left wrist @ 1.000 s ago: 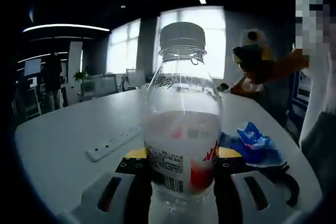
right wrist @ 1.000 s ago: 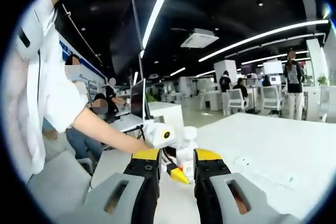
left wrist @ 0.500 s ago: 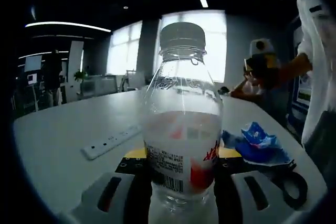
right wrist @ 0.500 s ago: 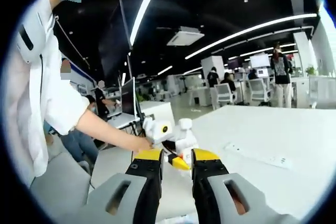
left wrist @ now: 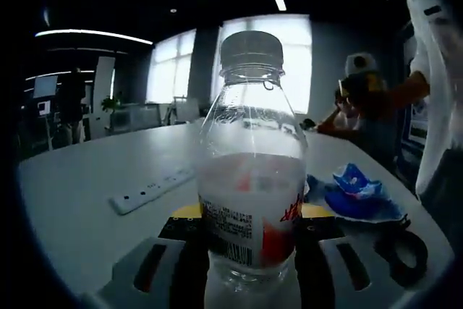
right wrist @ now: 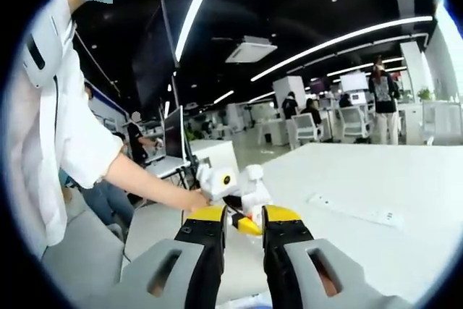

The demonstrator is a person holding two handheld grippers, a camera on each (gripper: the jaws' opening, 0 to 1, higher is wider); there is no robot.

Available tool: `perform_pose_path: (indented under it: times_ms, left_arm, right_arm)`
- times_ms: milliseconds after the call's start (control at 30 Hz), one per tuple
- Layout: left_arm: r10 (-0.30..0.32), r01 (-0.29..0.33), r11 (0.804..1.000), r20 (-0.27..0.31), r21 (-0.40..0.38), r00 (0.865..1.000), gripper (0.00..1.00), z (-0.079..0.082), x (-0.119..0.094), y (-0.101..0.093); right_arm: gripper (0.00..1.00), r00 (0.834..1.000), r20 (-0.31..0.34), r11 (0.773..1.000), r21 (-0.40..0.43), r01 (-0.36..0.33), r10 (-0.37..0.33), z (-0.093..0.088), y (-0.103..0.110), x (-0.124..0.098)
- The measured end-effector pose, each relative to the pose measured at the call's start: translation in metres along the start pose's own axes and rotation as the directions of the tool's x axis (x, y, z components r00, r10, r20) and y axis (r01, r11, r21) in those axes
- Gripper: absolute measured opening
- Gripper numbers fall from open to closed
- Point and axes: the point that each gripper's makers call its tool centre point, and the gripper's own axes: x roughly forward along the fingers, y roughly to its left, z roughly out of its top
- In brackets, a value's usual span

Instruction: Arrange the tabletop items into an orderly group along one side of the table until the central work area is clear of visible clutter.

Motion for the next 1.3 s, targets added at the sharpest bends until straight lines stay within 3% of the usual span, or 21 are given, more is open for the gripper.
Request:
perform_pose_path:
  times_ms: [133,733,1300]
  left_arm:
    - [-0.005,0.005,1.000,-0.013,0.004,1.000,0.41,-0.009,-0.003,-0.003]
    - [-0.001,0.001,1.000,0.065,-0.003,0.998,0.42,-0.002,0.005,0.000]
    - [-0.018,0.017,1.000,0.061,0.004,0.998,0.44,-0.006,0.005,-0.006]
  right_arm:
    - [0.15,1.000,-0.002,1.000,-0.001,0.001,-0.001,-0.002,0.001,-0.001]
    - [0.12,0.999,-0.035,1.000,0.018,0.017,-0.017,-0.020,0.002,-0.004]
    - [0.10,0.998,-0.051,0.999,0.019,0.043,-0.042,-0.024,0.000,-0.010]
